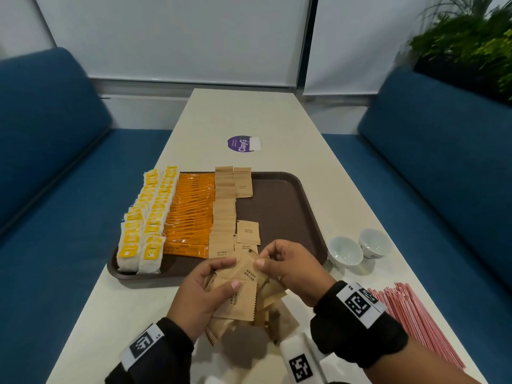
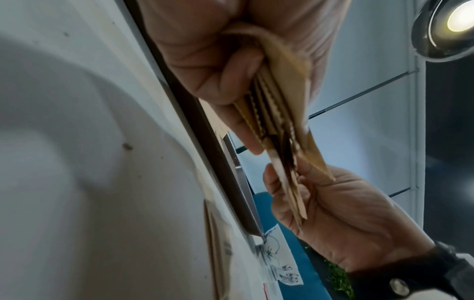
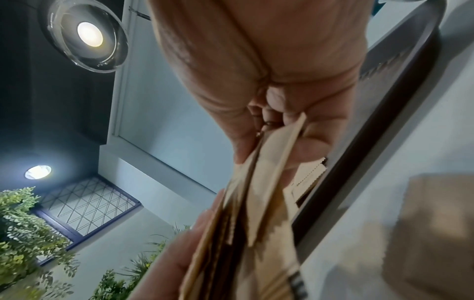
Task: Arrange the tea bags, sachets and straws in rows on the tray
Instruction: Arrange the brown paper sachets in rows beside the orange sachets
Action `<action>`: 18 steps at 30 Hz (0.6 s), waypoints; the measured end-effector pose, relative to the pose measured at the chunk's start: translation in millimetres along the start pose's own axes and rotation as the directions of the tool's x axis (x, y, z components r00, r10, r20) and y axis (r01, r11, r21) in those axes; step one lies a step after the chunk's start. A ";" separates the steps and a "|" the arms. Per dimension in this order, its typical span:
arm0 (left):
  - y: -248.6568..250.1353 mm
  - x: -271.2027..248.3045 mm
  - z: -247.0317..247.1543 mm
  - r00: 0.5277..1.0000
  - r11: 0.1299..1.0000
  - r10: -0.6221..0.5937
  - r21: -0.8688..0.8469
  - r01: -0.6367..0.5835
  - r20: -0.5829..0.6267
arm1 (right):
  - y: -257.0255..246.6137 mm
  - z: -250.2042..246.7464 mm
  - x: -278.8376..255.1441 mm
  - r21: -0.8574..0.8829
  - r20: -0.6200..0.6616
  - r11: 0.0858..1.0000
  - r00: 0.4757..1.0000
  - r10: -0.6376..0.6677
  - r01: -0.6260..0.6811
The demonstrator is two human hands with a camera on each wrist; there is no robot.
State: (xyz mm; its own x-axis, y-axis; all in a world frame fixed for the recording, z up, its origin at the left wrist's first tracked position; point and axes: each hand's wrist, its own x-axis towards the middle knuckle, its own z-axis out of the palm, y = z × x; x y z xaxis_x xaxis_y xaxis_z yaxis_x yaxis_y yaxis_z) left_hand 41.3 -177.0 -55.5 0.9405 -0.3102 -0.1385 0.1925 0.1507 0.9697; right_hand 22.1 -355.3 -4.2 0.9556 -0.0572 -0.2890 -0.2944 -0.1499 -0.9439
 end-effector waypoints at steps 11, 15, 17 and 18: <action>7.7 2.1 1.5 0.997 0.999 -0.014 -0.034 0.017 0.073 | -4.2 16.4 -6.5 -0.077 -0.219 0.996 0.974 -0.058 0.042; 4.1 0.4 3.9 0.997 0.996 -0.058 -0.068 0.062 0.058 | -9.8 20.5 -9.5 0.044 -0.343 0.998 0.939 -0.022 0.040; 2.7 -0.3 8.0 0.996 0.996 -0.069 -0.046 0.072 0.061 | -9.2 27.9 -12.2 0.066 -0.350 0.997 0.937 -0.010 0.036; 2.3 -0.7 10.2 0.996 0.997 -0.067 -0.034 0.069 0.057 | -8.5 31.7 -13.5 0.069 -0.337 0.997 0.941 -0.005 0.030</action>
State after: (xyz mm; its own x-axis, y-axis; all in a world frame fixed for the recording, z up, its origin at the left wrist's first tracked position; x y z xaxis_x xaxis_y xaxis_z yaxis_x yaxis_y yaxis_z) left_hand 38.3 -185.9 -51.1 0.9080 -0.3727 -0.1912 0.2662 0.1610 0.9504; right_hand 12.0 -321.9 2.6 0.8976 -0.3858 -0.2132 -0.2639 -0.0829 -0.9610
